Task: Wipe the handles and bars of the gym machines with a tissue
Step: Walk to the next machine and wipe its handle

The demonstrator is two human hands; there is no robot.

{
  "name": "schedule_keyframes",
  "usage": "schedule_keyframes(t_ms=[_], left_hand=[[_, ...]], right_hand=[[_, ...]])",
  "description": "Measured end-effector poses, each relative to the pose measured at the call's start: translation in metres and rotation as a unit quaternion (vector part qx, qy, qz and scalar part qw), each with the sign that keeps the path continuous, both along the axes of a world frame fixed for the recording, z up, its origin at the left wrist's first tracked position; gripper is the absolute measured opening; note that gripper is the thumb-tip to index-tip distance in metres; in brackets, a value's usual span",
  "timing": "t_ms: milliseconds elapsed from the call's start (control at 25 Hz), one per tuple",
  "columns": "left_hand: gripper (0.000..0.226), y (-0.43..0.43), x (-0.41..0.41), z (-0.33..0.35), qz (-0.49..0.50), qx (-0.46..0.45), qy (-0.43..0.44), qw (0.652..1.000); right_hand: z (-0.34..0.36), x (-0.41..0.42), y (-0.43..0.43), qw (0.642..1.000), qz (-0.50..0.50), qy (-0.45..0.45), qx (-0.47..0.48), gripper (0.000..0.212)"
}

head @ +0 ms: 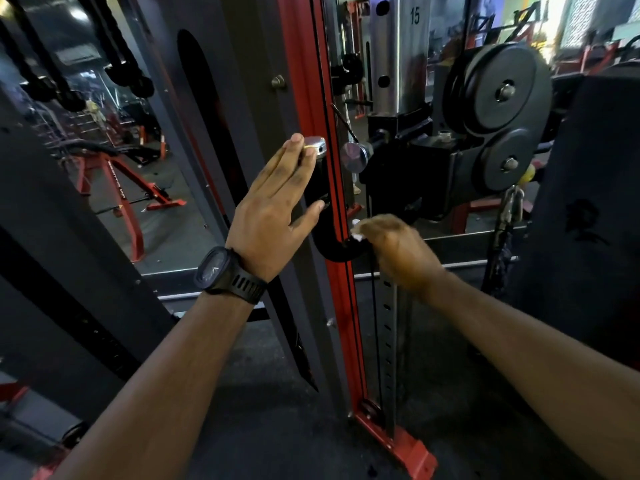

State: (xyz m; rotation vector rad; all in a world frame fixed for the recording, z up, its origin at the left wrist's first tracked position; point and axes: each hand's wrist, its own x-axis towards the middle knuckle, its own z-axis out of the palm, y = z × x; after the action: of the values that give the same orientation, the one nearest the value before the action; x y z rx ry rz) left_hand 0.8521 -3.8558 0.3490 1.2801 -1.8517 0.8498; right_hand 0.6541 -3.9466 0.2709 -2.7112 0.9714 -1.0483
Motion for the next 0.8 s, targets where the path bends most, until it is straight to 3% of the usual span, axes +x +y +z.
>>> schedule_keyframes(t_ms=[200, 240, 320, 360, 400, 480, 520, 560, 600, 800], left_hand=[[0.061, -0.001, 0.001, -0.001, 0.009, -0.003, 0.003, 1.0], [0.061, -0.001, 0.001, -0.002, 0.008, 0.001, 0.002, 1.0], [0.062, 0.0, 0.003, -0.002, 0.006, 0.008, -0.002, 1.0], [0.062, 0.001, 0.004, -0.002, 0.006, 0.01, -0.003, 1.0], [0.062, 0.001, 0.004, -0.002, 0.006, 0.009, -0.004, 1.0], [0.062, 0.0, 0.004, -0.002, 0.004, 0.008, -0.006, 1.0], [0.063, 0.0, 0.004, -0.001, 0.003, 0.008, -0.005, 1.0], [0.063, 0.0, 0.005, -0.001, 0.003, 0.009, -0.006, 1.0], [0.062, 0.0, 0.006, -0.001, 0.002, 0.009, -0.009, 1.0], [0.061, 0.0, 0.007, 0.0, -0.012, 0.003, 0.0, 1.0]], right_hand=[[-0.001, 0.016, 0.004, 0.999, -0.035, -0.03, -0.008, 0.029], [-0.012, 0.018, 0.005, 0.997, -0.049, -0.059, -0.014, 0.031], [-0.037, 0.021, 0.012, 0.968, -0.131, -0.208, 0.053, 0.028], [-0.046, 0.024, 0.015, 0.925, -0.183, -0.309, 0.127, 0.024], [-0.049, 0.03, 0.014, 0.85, -0.215, -0.424, 0.228, 0.02], [-0.042, 0.051, 0.013, 0.626, -0.164, -0.636, 0.42, 0.018], [-0.039, 0.062, 0.015, 0.53, -0.123, -0.695, 0.471, 0.018], [-0.036, 0.07, 0.017, 0.468, -0.097, -0.724, 0.498, 0.018], [-0.035, 0.075, 0.021, 0.447, -0.087, -0.728, 0.512, 0.016], [-0.038, 0.067, 0.033, 0.445, -0.008, -0.727, 0.523, 0.013]])
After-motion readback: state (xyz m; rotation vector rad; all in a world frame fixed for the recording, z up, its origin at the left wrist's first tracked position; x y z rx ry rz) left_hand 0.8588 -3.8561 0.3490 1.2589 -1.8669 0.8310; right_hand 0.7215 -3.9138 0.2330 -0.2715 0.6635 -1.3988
